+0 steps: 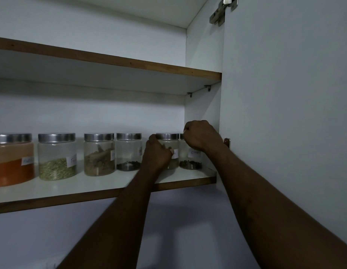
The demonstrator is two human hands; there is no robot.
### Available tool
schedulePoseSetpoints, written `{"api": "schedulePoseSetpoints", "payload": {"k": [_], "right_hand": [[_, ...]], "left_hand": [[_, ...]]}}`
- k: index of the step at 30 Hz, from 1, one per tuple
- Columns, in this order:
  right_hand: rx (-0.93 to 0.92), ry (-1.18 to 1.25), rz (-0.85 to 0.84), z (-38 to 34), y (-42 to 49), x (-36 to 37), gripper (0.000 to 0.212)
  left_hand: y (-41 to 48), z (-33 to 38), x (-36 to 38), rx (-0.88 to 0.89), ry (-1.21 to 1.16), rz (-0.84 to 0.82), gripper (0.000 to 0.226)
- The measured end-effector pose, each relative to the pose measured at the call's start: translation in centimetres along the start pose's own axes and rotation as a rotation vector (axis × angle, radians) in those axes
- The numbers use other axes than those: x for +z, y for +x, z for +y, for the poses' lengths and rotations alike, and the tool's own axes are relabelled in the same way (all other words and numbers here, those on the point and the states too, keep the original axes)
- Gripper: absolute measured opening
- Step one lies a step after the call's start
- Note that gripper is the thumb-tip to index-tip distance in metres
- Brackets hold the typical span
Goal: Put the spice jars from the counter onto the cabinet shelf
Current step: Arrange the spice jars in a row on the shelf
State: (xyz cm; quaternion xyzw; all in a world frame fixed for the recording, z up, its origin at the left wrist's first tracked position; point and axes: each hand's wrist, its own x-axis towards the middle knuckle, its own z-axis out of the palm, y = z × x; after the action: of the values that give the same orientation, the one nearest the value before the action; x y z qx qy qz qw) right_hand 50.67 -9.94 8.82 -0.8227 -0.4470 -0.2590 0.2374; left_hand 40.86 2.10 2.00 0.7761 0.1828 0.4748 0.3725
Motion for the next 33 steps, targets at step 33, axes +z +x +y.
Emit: {"api": "schedulePoseSetpoints", "payload": {"k": [33], "right_hand": [[-0.093,-0.116,0.126,0.5,0.2,1.3,0.033]], "left_hand": [[-0.7,0.0,-0.6,-0.001,0.028,-0.103,0.088]]}}
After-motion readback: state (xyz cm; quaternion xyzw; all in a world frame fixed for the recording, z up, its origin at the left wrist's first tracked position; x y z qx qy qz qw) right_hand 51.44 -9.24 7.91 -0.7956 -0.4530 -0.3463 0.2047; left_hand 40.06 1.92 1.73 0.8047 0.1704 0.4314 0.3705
